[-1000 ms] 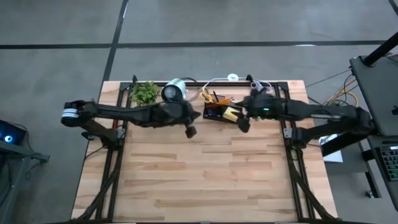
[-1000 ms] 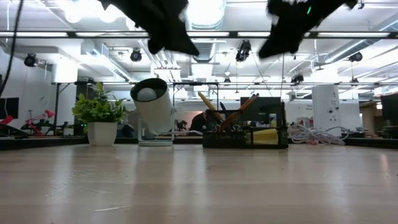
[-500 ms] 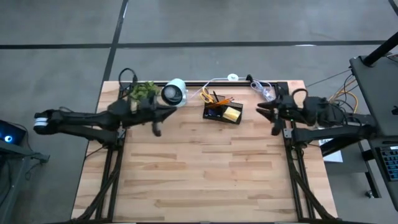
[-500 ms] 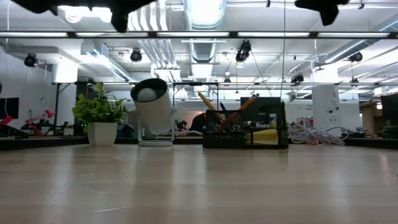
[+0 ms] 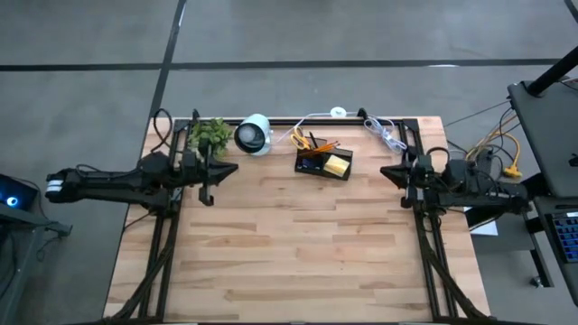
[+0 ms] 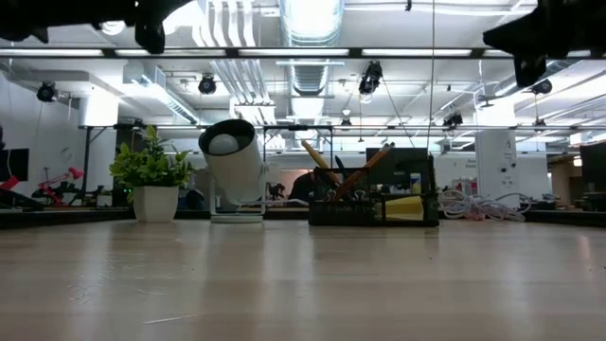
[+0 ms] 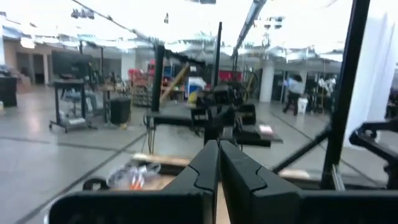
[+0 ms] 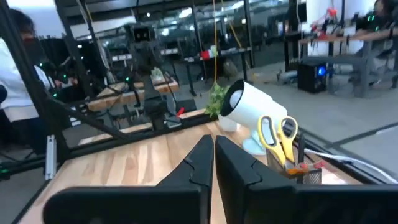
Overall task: Pick and place office supplies into organizer
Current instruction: Return to Home Position
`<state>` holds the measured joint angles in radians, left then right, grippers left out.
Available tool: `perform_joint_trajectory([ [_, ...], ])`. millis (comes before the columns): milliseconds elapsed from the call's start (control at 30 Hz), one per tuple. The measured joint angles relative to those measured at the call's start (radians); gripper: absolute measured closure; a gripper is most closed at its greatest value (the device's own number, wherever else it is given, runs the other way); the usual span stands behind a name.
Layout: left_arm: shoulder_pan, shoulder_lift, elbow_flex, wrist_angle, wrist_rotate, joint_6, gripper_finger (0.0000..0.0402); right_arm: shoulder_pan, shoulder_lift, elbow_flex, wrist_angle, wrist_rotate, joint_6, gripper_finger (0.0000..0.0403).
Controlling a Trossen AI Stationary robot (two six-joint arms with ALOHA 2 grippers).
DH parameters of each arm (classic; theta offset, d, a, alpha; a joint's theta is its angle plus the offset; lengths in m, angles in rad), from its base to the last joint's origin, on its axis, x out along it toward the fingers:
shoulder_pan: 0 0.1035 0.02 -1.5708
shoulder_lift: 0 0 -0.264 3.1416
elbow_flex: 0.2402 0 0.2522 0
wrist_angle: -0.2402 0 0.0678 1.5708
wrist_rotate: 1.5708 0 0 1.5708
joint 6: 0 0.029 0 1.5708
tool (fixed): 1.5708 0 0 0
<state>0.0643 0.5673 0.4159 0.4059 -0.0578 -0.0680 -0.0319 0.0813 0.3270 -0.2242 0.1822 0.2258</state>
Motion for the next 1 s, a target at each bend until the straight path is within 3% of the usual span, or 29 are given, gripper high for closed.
perform_joint_trajectory([
  [100,0.0,-0.035,-0.046,-0.029,0.008,-0.006,0.0402,0.0,-0.078,-0.081,0.043,0.002,-0.041,0.0394],
  [233,0.0,-0.072,-0.109,-0.034,0.011,-0.057,0.0402,0.0,-0.07,-0.152,0.083,0.036,-0.008,0.0394],
  [467,-0.002,-0.129,-0.229,-0.039,0.011,-0.089,0.0402,0.002,-0.046,-0.206,0.142,0.026,0.044,0.0395],
  [633,-0.006,-0.237,-0.285,-0.119,0.011,-0.237,0.0402,0.002,-0.056,-0.196,0.159,0.02,0.056,0.0395],
  [1000,-0.009,-0.47,-0.31,-0.364,-0.004,-0.106,0.0402,0.002,-0.04,-0.197,0.149,-0.001,0.066,0.0395],
])
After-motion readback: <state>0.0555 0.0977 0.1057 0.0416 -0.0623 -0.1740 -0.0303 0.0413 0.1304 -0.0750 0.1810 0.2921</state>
